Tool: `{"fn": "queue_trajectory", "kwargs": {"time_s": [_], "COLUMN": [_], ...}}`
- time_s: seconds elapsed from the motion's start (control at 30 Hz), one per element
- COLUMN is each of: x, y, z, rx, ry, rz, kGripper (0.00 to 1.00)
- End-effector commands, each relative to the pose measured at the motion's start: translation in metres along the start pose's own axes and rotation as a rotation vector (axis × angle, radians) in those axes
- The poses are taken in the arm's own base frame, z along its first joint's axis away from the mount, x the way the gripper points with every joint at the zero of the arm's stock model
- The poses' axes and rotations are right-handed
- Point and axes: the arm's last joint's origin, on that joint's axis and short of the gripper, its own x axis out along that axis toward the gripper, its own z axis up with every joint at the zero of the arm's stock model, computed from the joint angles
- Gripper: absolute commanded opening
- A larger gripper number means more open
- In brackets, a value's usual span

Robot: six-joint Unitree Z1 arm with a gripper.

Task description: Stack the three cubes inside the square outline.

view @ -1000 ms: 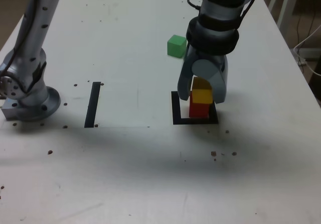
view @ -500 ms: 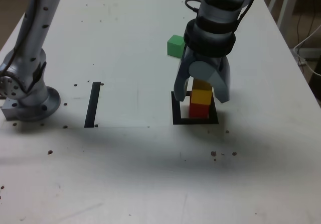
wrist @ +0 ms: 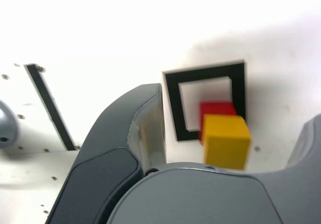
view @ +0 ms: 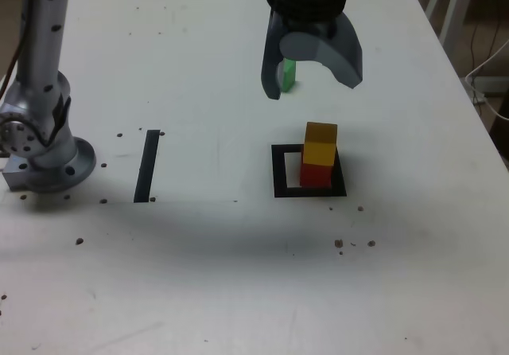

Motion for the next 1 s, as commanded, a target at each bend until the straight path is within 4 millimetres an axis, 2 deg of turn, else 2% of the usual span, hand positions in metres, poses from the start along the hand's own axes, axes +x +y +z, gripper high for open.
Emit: {"fn": "queue_trajectory", "kwargs": {"time_s": [0.0, 0.23, 0.43, 0.97], "x": [0.001, 0.018, 0.033, 0.064], "y": [0.015, 0.054, 0.081, 0.117], "z": [-0.010, -0.027, -0.036, -0.035], "rx": [-0.018, -0.021, 0.055, 0.240], "ry": [0.013, 0.067, 0.084, 0.066], "rz": [-0.002, -0.022, -0.001, 0.003], "kGripper": [1.00, 1.00, 1.00, 0.99]}}
